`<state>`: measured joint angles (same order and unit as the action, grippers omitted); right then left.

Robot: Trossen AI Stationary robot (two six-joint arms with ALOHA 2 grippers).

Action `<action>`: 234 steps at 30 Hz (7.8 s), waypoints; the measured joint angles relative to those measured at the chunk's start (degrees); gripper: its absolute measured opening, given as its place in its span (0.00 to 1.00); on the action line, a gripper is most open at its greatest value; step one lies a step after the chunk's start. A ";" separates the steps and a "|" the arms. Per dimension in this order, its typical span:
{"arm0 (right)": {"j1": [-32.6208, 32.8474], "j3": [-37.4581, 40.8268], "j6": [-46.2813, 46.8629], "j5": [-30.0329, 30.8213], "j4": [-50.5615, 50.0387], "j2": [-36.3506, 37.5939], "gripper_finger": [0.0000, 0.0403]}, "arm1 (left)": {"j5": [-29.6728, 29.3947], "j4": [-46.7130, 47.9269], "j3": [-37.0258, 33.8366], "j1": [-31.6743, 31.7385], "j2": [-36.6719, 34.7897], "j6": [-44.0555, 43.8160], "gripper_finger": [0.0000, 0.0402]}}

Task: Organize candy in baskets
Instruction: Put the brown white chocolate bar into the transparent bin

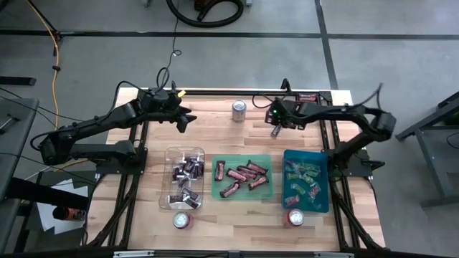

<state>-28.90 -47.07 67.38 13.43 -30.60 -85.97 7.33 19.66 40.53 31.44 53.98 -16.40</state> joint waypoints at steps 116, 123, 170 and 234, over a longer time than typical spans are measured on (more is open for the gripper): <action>16.86 -28.96 -67.27 -0.10 31.91 3.13 0.61 | 2.89 -24.69 3.96 -9.85 6.85 9.01 0.01; 13.92 -28.96 -67.24 7.54 15.19 8.49 0.63 | 3.99 3.60 3.97 -10.81 -6.61 3.67 0.00; 4.08 -28.96 -59.03 3.85 -5.11 7.91 0.63 | 0.30 8.76 -4.52 -43.68 5.80 -33.88 0.42; 9.67 -9.81 -55.05 -15.68 35.94 11.02 0.01 | -2.54 -40.06 -4.55 -7.10 -0.72 2.68 0.52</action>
<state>-19.24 -56.88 12.33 -2.25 5.34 -74.95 4.79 -20.40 35.99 24.34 53.26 -13.73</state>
